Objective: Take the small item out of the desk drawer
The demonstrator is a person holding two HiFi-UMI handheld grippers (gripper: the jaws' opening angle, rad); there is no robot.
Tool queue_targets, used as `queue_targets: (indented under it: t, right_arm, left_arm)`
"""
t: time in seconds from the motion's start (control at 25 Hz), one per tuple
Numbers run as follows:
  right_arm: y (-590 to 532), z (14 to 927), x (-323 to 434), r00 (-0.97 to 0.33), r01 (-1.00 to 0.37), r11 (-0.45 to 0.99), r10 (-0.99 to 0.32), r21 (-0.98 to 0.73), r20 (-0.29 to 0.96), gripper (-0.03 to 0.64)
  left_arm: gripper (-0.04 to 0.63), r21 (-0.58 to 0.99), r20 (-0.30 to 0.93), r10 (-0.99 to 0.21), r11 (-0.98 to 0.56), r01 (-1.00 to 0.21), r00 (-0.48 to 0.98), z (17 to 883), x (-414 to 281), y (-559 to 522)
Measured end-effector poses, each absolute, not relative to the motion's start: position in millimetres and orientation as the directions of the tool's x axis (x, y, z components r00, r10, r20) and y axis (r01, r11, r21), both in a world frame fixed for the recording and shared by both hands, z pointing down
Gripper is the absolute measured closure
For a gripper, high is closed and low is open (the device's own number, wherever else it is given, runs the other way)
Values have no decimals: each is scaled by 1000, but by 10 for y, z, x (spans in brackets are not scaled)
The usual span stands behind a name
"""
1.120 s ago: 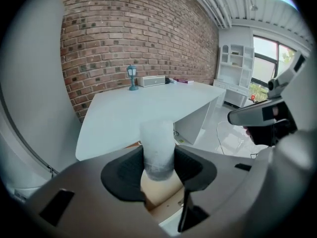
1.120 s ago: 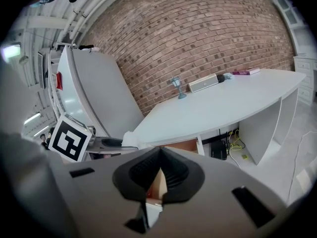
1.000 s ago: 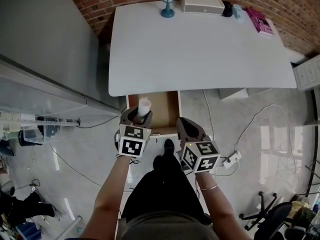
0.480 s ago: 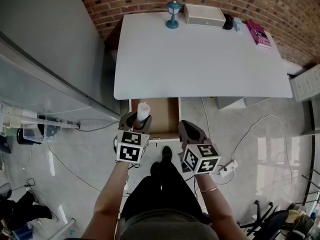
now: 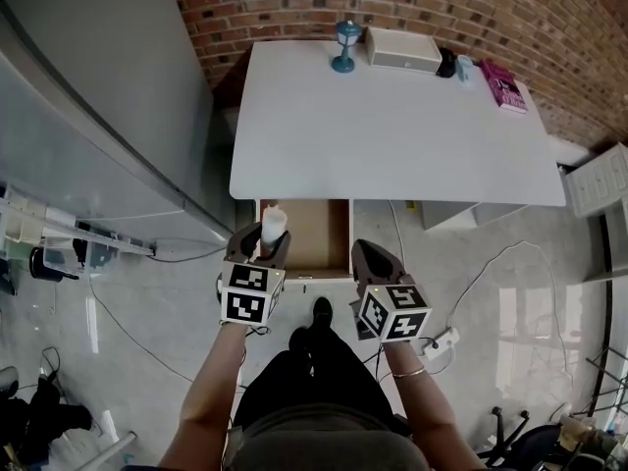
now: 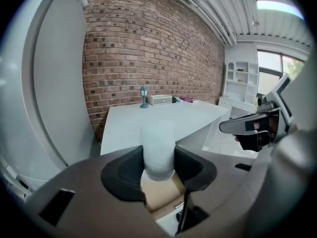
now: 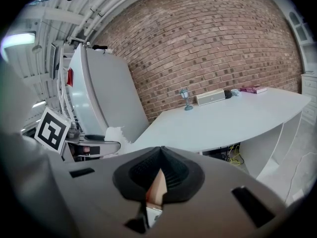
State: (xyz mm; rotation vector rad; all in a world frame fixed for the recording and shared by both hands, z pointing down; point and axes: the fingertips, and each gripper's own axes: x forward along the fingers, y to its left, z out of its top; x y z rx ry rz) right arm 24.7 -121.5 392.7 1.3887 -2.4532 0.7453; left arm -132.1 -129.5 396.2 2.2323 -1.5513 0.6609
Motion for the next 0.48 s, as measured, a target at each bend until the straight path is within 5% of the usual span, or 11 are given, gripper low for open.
queue_targets:
  t: [0.48]
  right_arm:
    - [-1203,3748,163,-537,-843,461,-737,-277,410,614]
  left_arm:
    - [411,82,480,-829,-281,-956,285,3702,-1497,-1151]
